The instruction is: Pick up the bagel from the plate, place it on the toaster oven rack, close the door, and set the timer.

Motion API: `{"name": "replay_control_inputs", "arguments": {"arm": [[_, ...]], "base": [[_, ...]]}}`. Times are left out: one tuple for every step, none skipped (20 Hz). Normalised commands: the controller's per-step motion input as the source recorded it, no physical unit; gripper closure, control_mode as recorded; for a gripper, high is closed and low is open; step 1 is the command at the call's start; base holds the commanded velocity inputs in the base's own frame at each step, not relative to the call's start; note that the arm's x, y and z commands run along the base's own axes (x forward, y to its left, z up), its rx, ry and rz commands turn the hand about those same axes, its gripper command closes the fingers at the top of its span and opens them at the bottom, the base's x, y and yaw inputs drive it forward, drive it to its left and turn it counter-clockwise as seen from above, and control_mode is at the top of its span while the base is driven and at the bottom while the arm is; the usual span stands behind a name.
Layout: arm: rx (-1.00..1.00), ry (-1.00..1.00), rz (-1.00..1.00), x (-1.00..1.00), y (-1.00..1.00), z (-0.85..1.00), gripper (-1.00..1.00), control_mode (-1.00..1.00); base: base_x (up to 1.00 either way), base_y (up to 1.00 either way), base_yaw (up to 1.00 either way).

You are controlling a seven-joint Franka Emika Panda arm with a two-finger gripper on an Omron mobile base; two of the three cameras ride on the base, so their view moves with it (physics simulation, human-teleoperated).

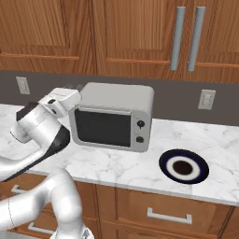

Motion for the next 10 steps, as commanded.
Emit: {"name": "replay_control_inputs", "arguments": {"arm": [[0.69, -0.29, 0.15, -0.02, 0.16, 0.0, -1.0, -1.0], [0.73, -0.28, 0.16, -0.01, 0.14, 0.0, -1.0, -1.0], [0.79, -0.27, 0.18, 0.0, 0.18, 0.01, -1.0, -1.0], [0.83, -0.24, 0.19, 0.0, 0.14, 0.06, -1.0, -1.0], [0.88, -0.21, 0.21, 0.0, 0.13, 0.16, -1.0, -1.0], [0.89, -0.2, 0.22, 0.0, 0.14, 0.25, -1.0, -1.0], [0.88, -0.2, 0.24, 0.0, 0.24, 0.31, -1.0, -1.0], [0.87, -0.18, 0.25, 0.04, 0.29, 0.34, -1.0, -1.0], [0.84, -0.16, 0.28, 0.05, 0.38, 0.35, -1.0, -1.0], [0.83, -0.08, 0.29, 0.14, 0.44, 0.42, -1.0, -1.0]], "base": [[0.0, 0.0, 0.0], [0.0, 0.0, 0.0], [0.0, 0.0, 0.0], [0.0, 0.0, 0.0], [0.0, 0.0, 0.0], [0.0, 0.0, 0.0], [0.0, 0.0, 0.0], [0.0, 0.0, 0.0], [0.0, 0.0, 0.0], [0.0, 0.0, 0.0]]}}
